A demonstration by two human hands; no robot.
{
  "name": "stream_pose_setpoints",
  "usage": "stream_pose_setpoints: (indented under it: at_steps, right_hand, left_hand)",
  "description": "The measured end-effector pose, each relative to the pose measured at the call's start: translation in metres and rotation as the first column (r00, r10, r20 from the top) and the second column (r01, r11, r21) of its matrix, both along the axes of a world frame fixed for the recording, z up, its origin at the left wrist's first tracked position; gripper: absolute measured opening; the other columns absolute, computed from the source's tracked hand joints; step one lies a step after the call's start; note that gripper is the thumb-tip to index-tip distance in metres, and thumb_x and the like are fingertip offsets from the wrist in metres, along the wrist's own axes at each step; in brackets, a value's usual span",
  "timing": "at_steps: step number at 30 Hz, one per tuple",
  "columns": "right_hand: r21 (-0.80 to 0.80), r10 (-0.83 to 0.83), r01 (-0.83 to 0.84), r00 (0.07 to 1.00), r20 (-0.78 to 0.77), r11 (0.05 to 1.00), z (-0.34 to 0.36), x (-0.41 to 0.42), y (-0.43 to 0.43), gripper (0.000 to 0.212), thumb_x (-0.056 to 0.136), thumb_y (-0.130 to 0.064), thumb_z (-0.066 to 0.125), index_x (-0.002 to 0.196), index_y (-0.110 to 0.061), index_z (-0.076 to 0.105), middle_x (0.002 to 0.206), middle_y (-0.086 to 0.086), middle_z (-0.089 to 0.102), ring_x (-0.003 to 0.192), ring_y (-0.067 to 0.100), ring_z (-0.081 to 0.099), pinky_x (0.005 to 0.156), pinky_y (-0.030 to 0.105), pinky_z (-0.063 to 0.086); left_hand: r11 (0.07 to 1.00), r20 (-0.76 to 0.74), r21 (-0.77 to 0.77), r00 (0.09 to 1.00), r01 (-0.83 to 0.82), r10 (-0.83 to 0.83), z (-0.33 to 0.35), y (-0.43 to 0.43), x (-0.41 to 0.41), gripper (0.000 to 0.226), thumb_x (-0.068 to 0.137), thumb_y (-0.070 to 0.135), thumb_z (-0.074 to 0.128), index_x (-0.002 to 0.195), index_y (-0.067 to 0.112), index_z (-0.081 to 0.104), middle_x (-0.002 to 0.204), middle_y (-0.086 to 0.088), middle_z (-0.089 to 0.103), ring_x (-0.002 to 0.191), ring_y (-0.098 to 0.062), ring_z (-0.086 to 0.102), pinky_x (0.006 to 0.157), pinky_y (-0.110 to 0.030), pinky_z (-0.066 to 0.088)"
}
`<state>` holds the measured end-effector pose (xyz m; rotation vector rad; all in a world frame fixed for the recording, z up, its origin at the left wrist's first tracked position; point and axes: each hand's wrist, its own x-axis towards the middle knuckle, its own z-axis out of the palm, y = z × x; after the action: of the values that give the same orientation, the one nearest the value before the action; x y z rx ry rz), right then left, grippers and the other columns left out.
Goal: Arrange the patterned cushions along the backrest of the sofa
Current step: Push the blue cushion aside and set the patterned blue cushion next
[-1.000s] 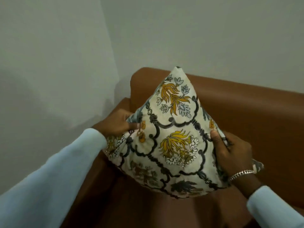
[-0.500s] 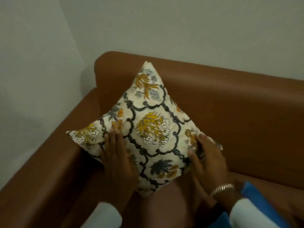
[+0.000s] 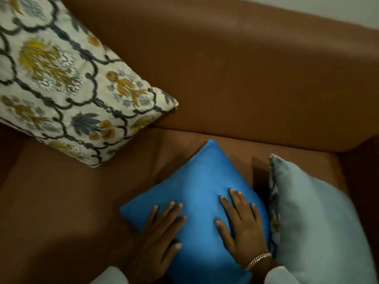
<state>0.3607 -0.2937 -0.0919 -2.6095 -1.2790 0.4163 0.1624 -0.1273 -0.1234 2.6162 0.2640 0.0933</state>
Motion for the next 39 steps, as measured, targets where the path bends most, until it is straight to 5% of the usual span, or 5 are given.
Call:
stream_pose_setpoints:
  at_steps: [14,28,31,34,39]
  right_hand:
    - [-0.047,0.123,-0.122,0.992,0.004,0.991,-0.047,0.012,-0.122,0.105,0.058,-0.064,0.068,0.143,-0.014,0.032,0.15,0.019,0.033,0.139,0.037,0.031,0.107,0.05,0.031]
    - [0.436,-0.067,0.194,0.955,-0.289,0.879,0.034,0.068,-0.076,0.051,0.083,-0.039,0.049,0.128,-0.015,0.05,0.133,-0.004,0.053,0.128,-0.001,0.044,0.102,0.012,0.034]
    - [0.439,-0.283,0.369,0.926,-0.251,0.819,0.058,0.102,-0.041,0.04,0.077,-0.023,0.049,0.112,-0.006,0.059,0.098,0.015,0.067,0.099,0.037,0.063,0.076,0.008,0.044]
    - [0.57,-0.307,0.256,0.952,-0.008,0.78,0.096,0.156,0.017,0.03,0.089,-0.027,0.042,0.09,-0.002,0.06,0.075,0.027,0.062,0.07,0.04,0.059,0.064,0.04,0.047]
    - [0.627,-0.239,0.037,0.941,0.241,0.778,0.131,0.224,0.11,0.029,0.091,-0.024,0.045,0.084,-0.004,0.064,0.076,0.026,0.067,0.073,0.038,0.064,0.062,0.034,0.038]
  left_hand:
    - [0.905,-0.208,0.423,0.976,0.031,0.063,-0.049,-0.014,-0.017,0.073,0.077,0.024,0.044,0.147,0.017,0.027,0.153,-0.018,0.031,0.14,-0.043,0.027,0.108,-0.07,0.02]
    - [0.706,0.185,-0.411,0.705,-0.577,0.685,0.076,0.024,0.047,0.039,0.071,0.001,0.074,0.107,0.018,0.067,0.11,0.011,0.067,0.104,-0.006,0.064,0.095,-0.015,0.045]
    - [0.712,0.3,-0.433,0.657,-0.553,0.692,0.116,0.052,0.092,0.027,0.077,0.016,0.065,0.104,0.023,0.066,0.099,0.025,0.064,0.093,0.012,0.058,0.083,0.005,0.037]
    - [0.716,0.337,-0.476,0.647,-0.51,0.684,0.145,0.091,0.133,0.02,0.076,0.027,0.069,0.096,0.027,0.07,0.075,0.025,0.065,0.074,0.004,0.065,0.068,-0.012,0.049]
    - [0.792,0.352,-0.216,0.711,-0.571,0.608,0.157,0.167,0.18,0.037,0.078,0.044,0.063,0.066,0.009,0.059,0.057,-0.002,0.059,0.056,-0.022,0.058,0.053,-0.031,0.044]
